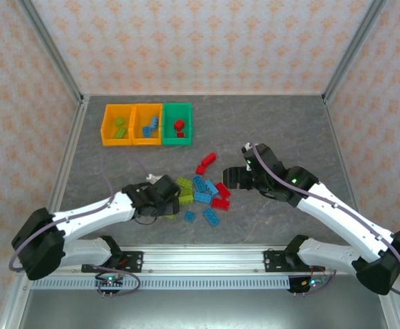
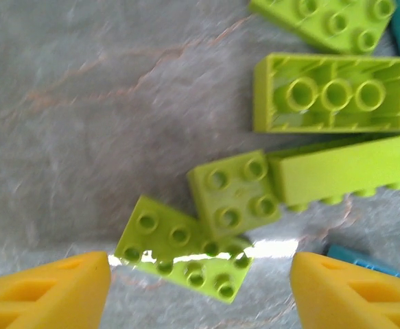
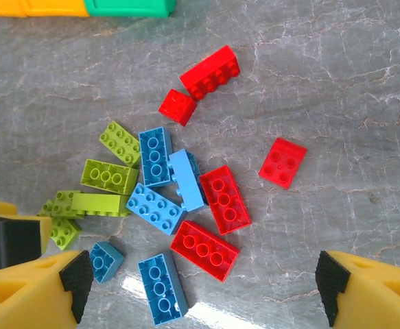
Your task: Sort the legos into containers by color
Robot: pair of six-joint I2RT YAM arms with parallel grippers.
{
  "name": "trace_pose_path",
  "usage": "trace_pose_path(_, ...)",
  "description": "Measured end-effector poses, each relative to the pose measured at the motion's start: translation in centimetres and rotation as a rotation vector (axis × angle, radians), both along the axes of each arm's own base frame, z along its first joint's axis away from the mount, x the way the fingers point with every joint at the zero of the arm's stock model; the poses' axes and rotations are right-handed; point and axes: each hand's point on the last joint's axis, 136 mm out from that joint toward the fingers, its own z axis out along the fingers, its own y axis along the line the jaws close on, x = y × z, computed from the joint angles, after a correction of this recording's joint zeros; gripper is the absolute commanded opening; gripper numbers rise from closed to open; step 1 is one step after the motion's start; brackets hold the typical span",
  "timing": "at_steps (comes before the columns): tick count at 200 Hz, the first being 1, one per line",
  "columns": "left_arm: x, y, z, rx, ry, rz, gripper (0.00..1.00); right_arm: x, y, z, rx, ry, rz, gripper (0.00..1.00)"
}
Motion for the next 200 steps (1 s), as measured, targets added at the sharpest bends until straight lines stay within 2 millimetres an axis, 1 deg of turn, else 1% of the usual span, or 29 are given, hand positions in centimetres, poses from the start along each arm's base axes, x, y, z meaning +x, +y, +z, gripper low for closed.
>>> trace_pose_path(13,0.8,-0.7,-0.3,0.024,-0.004,-0.048,0.7,0.0,0.0,-0.1,0.001,0.003,-0.003,0.86)
trace_pose_path(28,1.2,-1.0,-0.9,0.051,0.007,-0.088,0.7,0.0,0.0,0.0,0.006,0.006,-0.01,0.87)
trace_pose_path(46,1.5,-0.9,-1.8,0.084,0.026,-0.112,0.67,0.0,0.0,0.0,0.011,0.008,-0.015,0.87)
trace_pose_path(58,2.0,-1.1,-1.9,0.086,0.02,-0.124,0.65,0.0,0.0,0.1,0.014,0.007,-0.018,0.87)
trace_pose_path(70,2.1,-1.2,-2.3,0.095,0.025,-0.134,0.63,0.0,-0.1,0.2,0.018,0.005,-0.02,0.87)
trace_pose_path(90,2.0,-0.9,-3.4,0.125,0.056,-0.14,0.61,0.0,-0.2,0.4,0.023,-0.002,-0.027,0.87)
trace_pose_path(105,2.0,-0.7,-3.8,0.134,0.069,-0.136,0.6,-0.1,-0.3,0.6,0.027,-0.007,-0.03,0.87)
trace_pose_path(117,2.0,-0.7,-4.1,0.14,0.075,-0.136,0.56,0.0,-0.3,0.7,0.029,-0.009,-0.035,0.87)
trace_pose_path(157,2.4,-1.2,-4.2,0.117,0.064,-0.135,0.38,0.0,-0.4,0.7,0.032,-0.01,-0.046,0.88)
trace_pose_path(182,2.7,-1.2,-4.1,0.113,0.055,-0.126,0.31,-0.1,-0.3,0.7,0.039,-0.004,-0.043,0.87)
trace_pose_path(200,2.9,-1.0,-3.8,0.108,0.044,-0.117,0.27,-0.5,0.2,0.6,0.059,0.018,-0.016,0.88)
